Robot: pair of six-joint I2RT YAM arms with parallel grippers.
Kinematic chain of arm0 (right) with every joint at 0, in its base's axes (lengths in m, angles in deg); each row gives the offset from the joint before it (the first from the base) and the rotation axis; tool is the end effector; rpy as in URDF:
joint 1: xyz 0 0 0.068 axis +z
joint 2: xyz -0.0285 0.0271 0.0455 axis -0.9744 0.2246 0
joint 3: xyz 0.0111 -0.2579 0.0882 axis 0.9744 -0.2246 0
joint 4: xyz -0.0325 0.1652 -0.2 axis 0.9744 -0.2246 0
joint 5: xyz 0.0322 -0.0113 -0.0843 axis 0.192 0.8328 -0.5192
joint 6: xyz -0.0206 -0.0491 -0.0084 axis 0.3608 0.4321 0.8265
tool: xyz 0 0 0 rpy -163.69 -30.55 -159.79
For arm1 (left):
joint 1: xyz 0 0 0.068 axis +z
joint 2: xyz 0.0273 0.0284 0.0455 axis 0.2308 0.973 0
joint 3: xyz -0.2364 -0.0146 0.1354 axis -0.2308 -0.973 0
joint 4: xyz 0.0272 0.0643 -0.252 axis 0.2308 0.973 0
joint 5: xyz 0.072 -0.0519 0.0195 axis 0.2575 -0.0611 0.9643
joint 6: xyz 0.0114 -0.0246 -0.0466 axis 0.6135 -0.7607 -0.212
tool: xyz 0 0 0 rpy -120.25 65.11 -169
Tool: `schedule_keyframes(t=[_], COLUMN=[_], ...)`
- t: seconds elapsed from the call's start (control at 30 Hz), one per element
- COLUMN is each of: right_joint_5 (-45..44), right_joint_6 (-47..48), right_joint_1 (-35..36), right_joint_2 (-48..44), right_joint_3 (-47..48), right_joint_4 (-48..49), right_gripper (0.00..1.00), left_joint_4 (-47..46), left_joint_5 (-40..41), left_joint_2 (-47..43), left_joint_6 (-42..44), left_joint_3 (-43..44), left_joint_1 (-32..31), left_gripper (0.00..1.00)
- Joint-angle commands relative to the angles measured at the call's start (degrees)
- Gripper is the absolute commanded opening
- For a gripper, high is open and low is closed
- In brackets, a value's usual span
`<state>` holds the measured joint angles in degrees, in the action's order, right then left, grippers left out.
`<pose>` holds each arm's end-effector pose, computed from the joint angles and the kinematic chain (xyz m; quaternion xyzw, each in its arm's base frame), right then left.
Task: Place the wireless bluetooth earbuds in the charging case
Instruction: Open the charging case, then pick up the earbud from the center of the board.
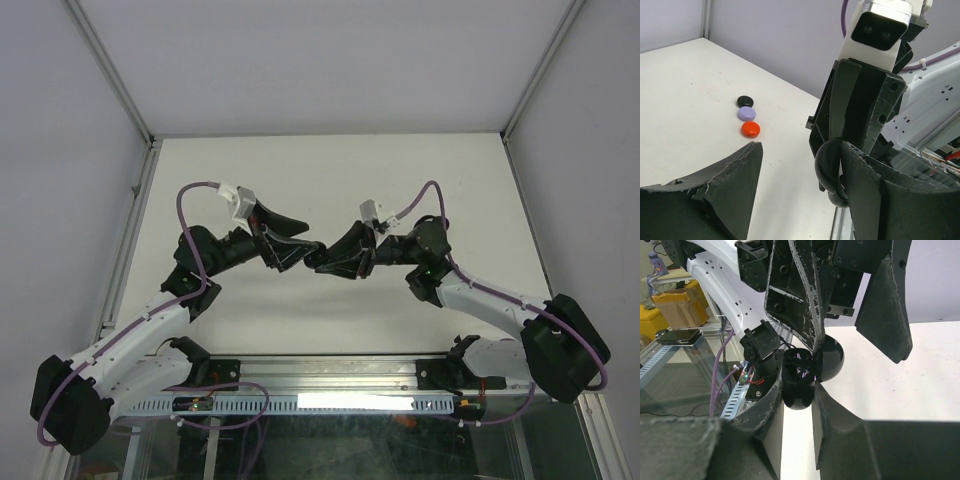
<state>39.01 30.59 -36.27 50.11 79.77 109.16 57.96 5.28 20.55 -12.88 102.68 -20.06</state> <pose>0.1716 0.1857 0.2919 -0.4631 0.4432 0.5840 0.4981 0.1648 -0.1308 0.3129 0.2493 0.6103 -0.5126 0.5501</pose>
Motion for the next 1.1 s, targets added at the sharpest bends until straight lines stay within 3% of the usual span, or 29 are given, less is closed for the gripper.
schedule_keyframes(t=[0.0, 0.2, 0.3, 0.43, 0.53, 0.7, 1.07], right_joint_5=[1.5, -3.3, -8.5, -15.7, -17.8, -28.5, -41.2], right_joint_6=[1.3, 3.8, 7.2, 9.3, 9.9, 11.2, 11.5], right_joint_1=[0.2, 0.1, 0.0, -0.4, -0.5, -0.5, -0.5], right_joint_2=[-0.5, -0.9, -1.5, -2.9, -4.2, -6.3, -5.1], right_joint_3=[0.0, -1.2, -2.4, -5.9, -9.0, -14.3, -22.3], right_joint_4=[3.4, 1.0, -4.3, -6.2, -7.1, -4.7, 6.3], right_gripper=[0.0, 0.0, 0.0, 0.0, 0.0, 0.0, 0.0], left_joint_4=[1.5, 3.5, 9.4, 19.4, 26.6, 32.8, 39.7], left_joint_5=[2.8, 3.7, 7.1, 12.9, 18.1, 23.7, 27.3], left_joint_2=[0.5, 0.1, -1.0, -1.9, -1.5, 2.6, 22.1], left_joint_6=[-1.4, -2.3, -1.2, 0.9, 2.0, 3.4, -1.1], left_joint_3=[2.5, 2.9, 4.5, 6.3, 7.4, 9.2, 19.1], left_joint_1=[-0.2, 0.0, -0.1, -0.1, -0.1, -0.1, -0.3], left_gripper=[0.65, 0.7, 0.82, 0.89, 0.89, 0.85, 0.81])
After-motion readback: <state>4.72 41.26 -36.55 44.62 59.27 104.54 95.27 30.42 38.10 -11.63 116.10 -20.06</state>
